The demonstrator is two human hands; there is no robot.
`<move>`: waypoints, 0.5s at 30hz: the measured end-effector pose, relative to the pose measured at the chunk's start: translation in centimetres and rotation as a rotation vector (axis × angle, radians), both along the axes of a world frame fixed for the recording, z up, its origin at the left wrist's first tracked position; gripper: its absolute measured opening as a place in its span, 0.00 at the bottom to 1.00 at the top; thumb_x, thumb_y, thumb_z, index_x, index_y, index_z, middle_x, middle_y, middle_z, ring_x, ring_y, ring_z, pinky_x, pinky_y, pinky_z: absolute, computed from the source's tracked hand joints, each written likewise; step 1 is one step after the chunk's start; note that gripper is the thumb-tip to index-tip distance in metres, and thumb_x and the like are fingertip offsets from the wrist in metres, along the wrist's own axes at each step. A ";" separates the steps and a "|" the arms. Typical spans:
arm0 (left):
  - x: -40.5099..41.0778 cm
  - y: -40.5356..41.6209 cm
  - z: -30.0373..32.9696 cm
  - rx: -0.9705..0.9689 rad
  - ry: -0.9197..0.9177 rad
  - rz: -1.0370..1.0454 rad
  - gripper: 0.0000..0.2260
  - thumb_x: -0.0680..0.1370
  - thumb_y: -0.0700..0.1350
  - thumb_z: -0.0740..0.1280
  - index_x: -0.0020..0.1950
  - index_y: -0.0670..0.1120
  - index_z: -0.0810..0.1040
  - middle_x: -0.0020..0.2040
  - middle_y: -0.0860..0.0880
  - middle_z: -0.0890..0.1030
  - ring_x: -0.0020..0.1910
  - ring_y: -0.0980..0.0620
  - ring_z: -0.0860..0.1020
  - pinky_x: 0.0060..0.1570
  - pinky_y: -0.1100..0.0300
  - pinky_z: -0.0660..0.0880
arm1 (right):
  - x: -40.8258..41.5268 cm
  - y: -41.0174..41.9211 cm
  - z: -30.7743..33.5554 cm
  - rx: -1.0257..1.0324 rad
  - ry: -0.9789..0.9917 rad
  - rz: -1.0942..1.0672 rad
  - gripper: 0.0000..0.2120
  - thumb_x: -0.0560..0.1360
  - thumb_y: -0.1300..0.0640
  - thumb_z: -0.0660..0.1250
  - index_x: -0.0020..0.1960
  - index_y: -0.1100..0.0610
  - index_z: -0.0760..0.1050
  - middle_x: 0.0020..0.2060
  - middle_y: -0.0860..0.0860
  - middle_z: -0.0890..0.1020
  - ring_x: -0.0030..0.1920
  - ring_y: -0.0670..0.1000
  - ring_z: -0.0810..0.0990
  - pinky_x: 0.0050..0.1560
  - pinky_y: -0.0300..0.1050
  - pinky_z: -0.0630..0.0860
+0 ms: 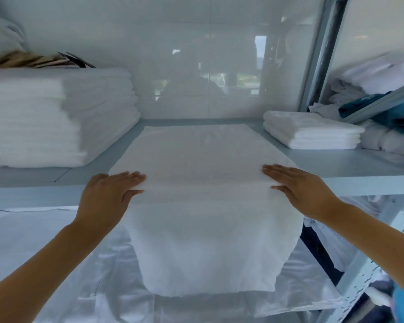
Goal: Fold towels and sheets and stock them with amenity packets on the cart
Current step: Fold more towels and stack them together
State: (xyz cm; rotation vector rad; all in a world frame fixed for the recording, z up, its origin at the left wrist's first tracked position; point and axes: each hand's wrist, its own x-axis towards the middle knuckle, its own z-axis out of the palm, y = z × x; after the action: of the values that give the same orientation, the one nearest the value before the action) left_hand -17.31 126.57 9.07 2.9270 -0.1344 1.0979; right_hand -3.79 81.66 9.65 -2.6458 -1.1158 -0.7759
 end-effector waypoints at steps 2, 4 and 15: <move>-0.7 -0.9 0.7 -0.006 -0.061 0.034 0.10 0.76 0.43 0.75 0.57 0.49 0.87 0.53 0.49 0.87 0.49 0.44 0.86 0.56 0.46 0.78 | -1.1 -0.3 -0.1 0.047 -0.083 0.001 0.20 0.79 0.63 0.71 0.70 0.55 0.78 0.67 0.49 0.80 0.65 0.54 0.81 0.61 0.54 0.80; -1.9 -1.8 1.0 -0.006 -0.080 0.084 0.09 0.75 0.40 0.75 0.53 0.48 0.88 0.49 0.48 0.88 0.43 0.41 0.85 0.53 0.45 0.79 | -2.2 -1.2 0.1 0.065 -0.140 -0.005 0.19 0.75 0.68 0.74 0.65 0.57 0.82 0.61 0.52 0.84 0.57 0.56 0.86 0.52 0.56 0.84; -14.8 -8.5 -1.1 -0.178 -0.104 0.167 0.10 0.80 0.37 0.69 0.55 0.49 0.87 0.53 0.49 0.87 0.48 0.41 0.85 0.43 0.48 0.80 | -12.4 -8.0 -2.2 0.163 -0.116 0.015 0.22 0.68 0.81 0.67 0.55 0.63 0.84 0.47 0.57 0.85 0.44 0.61 0.84 0.38 0.57 0.82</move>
State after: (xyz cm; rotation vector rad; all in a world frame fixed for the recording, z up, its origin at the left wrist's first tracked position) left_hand -32.15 118.11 7.99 2.7643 0.1999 1.2138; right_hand -16.21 73.63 7.46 -2.4836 -1.0490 -0.9848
